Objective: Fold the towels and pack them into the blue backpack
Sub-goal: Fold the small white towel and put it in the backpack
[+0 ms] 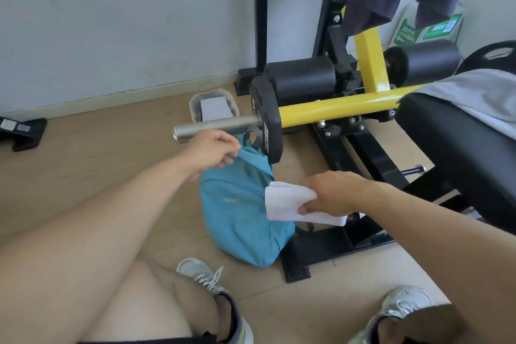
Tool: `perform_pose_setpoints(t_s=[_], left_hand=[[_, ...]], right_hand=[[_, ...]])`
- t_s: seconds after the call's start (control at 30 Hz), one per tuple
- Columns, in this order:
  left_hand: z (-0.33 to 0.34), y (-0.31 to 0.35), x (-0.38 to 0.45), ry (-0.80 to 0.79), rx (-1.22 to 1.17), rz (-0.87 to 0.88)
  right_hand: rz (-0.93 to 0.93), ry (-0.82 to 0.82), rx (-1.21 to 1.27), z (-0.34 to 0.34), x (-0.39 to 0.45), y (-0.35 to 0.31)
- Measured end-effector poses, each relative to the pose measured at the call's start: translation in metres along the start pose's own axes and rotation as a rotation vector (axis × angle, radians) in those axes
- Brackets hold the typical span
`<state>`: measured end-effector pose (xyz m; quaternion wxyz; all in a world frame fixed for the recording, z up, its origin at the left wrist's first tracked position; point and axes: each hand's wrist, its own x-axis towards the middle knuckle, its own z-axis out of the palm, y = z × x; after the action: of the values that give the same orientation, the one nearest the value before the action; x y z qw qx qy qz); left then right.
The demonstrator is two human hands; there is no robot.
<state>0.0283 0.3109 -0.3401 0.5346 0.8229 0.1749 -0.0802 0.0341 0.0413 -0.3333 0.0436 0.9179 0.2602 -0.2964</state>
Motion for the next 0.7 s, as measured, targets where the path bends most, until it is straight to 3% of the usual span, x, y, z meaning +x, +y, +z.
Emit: perform_pose_setpoints(t_s=[0.23,0.37,0.57,0.7], left_hand=[[-0.016,-0.026,0.010,-0.001,0.056,-0.172],[-0.013,-0.019,0.009,-0.079,0.139,-0.188],[-0.021,-0.019,0.015,-0.083,0.086,-0.209],[-0.023,-0.026,0.018,-0.060,0.052,-0.308]], right_hand=[[-0.088,0.090,0.017,0.023,0.050,-0.036],[-0.020,0.140,0.139,0.019,0.085,-0.054],[-0.009,0.185,0.051,0.007,0.118,-0.075],[-0.086,0.305,-0.011,0.001,0.113,-0.072]])
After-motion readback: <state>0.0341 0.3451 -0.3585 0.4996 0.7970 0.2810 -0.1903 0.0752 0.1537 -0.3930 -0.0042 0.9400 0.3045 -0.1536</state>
